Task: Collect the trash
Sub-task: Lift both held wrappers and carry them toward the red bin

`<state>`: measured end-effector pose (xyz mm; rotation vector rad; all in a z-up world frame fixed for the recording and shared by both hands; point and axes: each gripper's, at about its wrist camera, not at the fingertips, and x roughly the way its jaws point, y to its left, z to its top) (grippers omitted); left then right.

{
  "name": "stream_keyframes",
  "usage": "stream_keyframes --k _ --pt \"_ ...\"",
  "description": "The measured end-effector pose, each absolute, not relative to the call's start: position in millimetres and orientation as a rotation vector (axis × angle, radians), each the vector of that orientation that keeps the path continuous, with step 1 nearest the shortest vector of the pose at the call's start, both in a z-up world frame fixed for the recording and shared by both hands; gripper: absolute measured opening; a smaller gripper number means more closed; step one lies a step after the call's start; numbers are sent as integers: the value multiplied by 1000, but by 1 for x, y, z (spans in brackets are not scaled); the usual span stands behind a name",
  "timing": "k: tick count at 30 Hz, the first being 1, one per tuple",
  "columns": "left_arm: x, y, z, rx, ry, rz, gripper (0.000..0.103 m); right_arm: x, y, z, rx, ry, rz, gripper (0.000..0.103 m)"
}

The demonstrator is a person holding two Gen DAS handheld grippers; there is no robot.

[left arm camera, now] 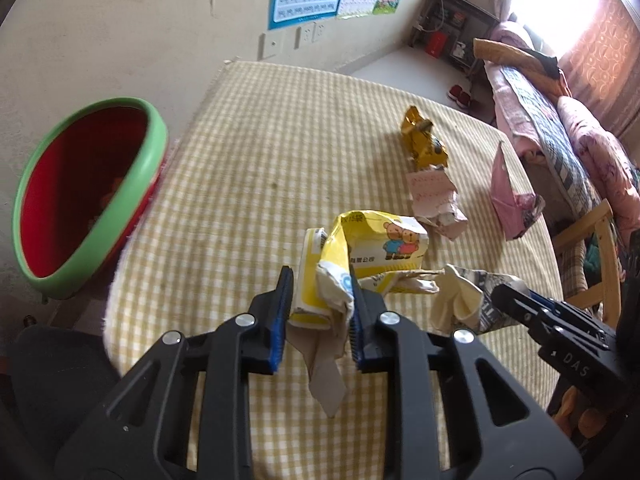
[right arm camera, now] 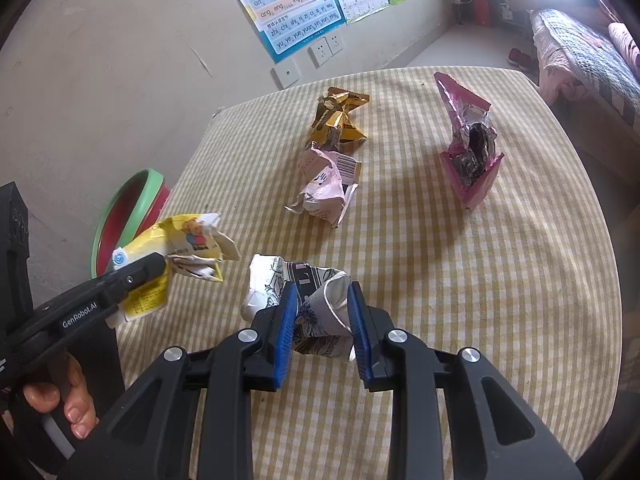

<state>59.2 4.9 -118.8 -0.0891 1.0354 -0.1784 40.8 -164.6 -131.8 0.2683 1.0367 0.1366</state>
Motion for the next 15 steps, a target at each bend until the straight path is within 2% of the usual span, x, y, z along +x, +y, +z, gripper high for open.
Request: stream_keyframes --k 15 --pt "47 33 -90 -91 928 -131 24 39 -129 -90 208 954 175 26"
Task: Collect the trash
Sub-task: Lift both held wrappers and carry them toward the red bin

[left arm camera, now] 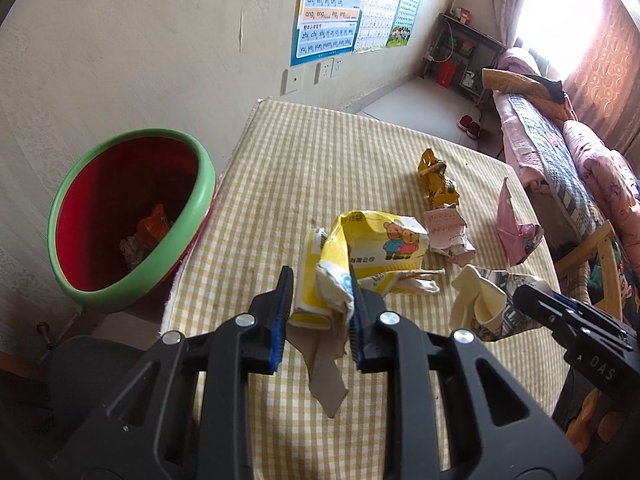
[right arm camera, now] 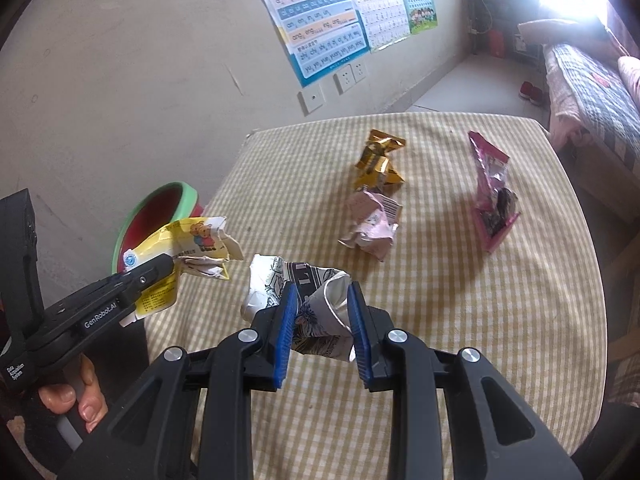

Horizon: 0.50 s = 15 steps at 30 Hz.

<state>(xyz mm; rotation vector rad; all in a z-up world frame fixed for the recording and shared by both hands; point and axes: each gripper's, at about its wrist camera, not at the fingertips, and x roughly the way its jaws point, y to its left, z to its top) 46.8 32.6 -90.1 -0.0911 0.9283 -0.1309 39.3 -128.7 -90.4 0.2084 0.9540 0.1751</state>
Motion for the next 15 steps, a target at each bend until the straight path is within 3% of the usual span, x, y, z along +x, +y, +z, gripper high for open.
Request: stream_keyframes --k 15 --pt "45 60 -82 -137 889 -83 24 52 -93 -77 139 942 231 26"
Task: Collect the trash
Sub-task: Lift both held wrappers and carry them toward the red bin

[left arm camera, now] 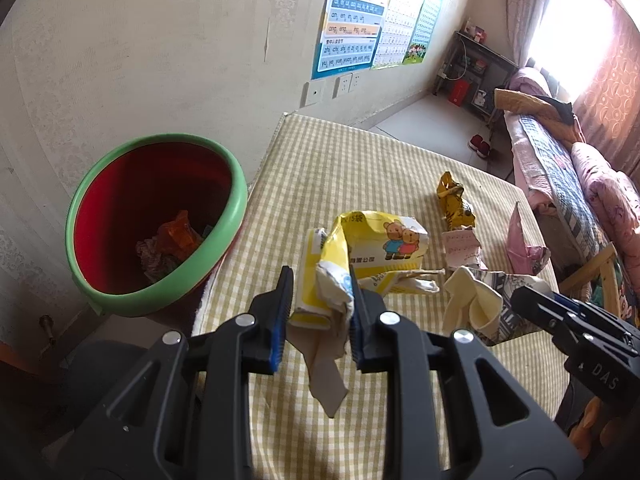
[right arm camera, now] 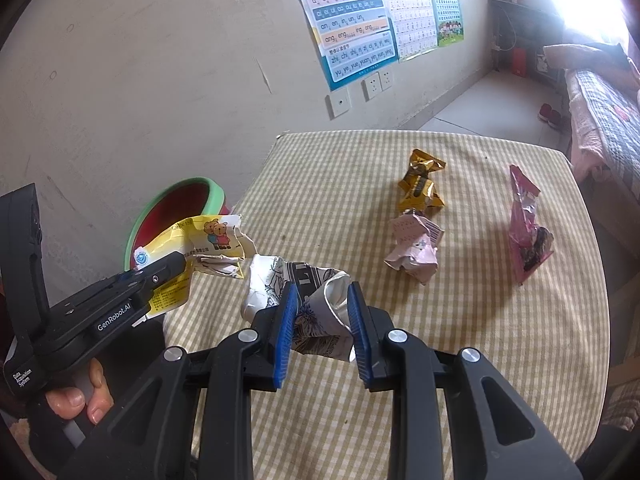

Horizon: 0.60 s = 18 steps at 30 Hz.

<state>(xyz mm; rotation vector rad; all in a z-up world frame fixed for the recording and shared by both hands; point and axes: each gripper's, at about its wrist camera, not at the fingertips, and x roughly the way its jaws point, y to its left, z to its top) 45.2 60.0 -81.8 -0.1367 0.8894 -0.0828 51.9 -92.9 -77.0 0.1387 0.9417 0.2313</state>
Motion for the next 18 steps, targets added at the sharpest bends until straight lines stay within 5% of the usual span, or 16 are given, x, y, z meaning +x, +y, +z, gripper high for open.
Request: stream_keyframes --k 18 --pt "45 95 -73 -157 854 -1 24 69 -50 -74 91 938 310 26"
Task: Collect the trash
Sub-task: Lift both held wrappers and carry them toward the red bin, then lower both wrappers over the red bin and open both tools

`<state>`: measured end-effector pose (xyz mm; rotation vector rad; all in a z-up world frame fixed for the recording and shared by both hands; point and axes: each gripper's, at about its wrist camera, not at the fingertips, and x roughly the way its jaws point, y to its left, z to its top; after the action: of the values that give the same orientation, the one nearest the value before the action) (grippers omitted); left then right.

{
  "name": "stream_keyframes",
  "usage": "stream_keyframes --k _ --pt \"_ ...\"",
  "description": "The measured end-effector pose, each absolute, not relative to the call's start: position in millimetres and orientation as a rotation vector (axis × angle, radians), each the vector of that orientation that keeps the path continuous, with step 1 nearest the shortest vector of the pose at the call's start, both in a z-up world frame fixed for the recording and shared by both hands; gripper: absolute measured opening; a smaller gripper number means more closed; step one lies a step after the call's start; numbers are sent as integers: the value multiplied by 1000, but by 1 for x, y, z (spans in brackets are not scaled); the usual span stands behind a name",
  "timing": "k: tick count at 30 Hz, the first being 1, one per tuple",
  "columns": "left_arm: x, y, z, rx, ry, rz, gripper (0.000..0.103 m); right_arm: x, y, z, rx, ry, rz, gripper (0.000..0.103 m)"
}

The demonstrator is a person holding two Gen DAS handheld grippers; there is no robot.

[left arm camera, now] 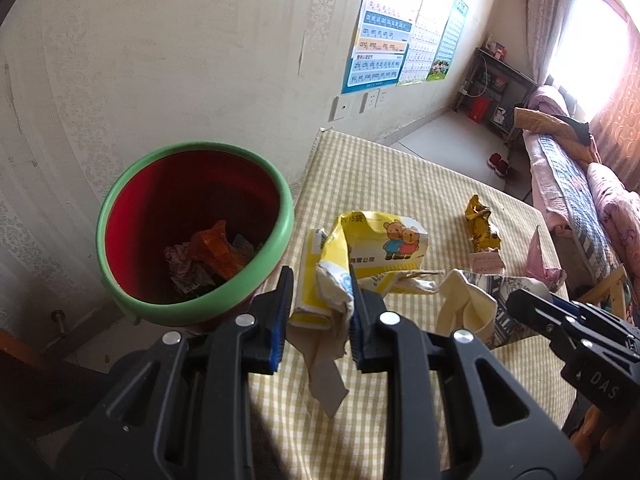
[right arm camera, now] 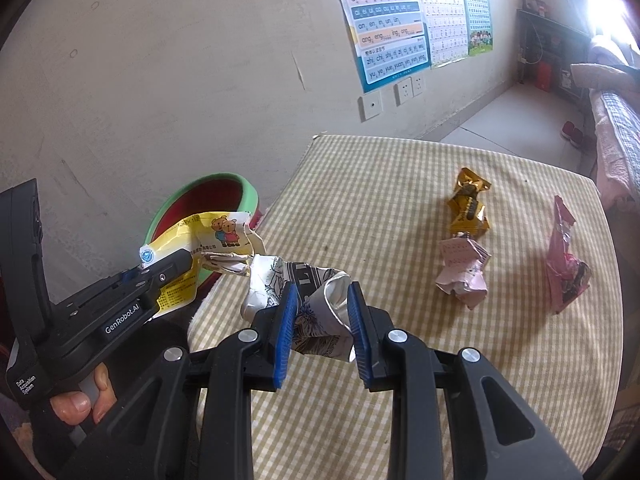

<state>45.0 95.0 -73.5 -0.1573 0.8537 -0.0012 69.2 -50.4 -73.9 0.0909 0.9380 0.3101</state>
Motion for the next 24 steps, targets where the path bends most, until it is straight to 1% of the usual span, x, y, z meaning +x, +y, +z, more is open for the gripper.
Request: stream_keyframes --k 24 --pt "57 163 -70 -199 830 167 24 103 5 -69 47 925 414 26"
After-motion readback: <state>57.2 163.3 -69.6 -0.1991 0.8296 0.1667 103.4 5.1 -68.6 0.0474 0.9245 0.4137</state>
